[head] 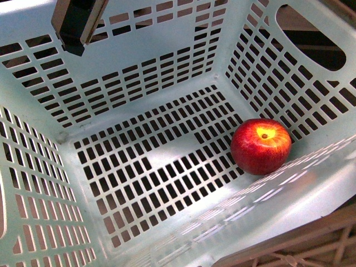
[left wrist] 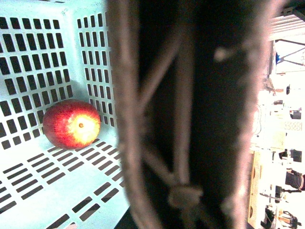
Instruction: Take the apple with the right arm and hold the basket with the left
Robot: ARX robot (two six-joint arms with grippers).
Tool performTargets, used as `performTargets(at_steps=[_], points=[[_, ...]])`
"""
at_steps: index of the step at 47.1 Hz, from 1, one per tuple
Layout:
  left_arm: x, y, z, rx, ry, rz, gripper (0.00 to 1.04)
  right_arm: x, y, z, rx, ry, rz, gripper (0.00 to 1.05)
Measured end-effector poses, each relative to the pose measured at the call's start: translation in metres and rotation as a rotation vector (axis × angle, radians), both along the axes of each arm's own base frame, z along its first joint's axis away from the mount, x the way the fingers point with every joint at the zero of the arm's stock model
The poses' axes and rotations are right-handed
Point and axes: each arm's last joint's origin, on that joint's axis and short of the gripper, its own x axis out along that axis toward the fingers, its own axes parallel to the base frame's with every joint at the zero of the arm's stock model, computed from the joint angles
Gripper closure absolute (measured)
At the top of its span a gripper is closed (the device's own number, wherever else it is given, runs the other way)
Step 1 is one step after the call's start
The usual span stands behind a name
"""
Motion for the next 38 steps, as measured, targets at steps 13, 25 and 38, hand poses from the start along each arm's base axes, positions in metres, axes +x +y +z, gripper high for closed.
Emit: performTargets(at_steps=[13, 25, 38], points=[[0.002, 0.002, 0.001, 0.047, -0.043, 0.190, 1.00, 0.000, 0.000, 0.000, 0.000, 0.000, 0.000, 0.09], [0.027, 0.016, 0.001, 0.014, -0.040, 0.266, 1.00, 0.000, 0.000, 0.000, 0.000, 0.001, 0.000, 0.09], [0.076, 0.062, -0.017, -0.060, 0.031, 0.501, 1.00, 0.000, 0.000, 0.000, 0.000, 0.001, 0.000, 0.09]])
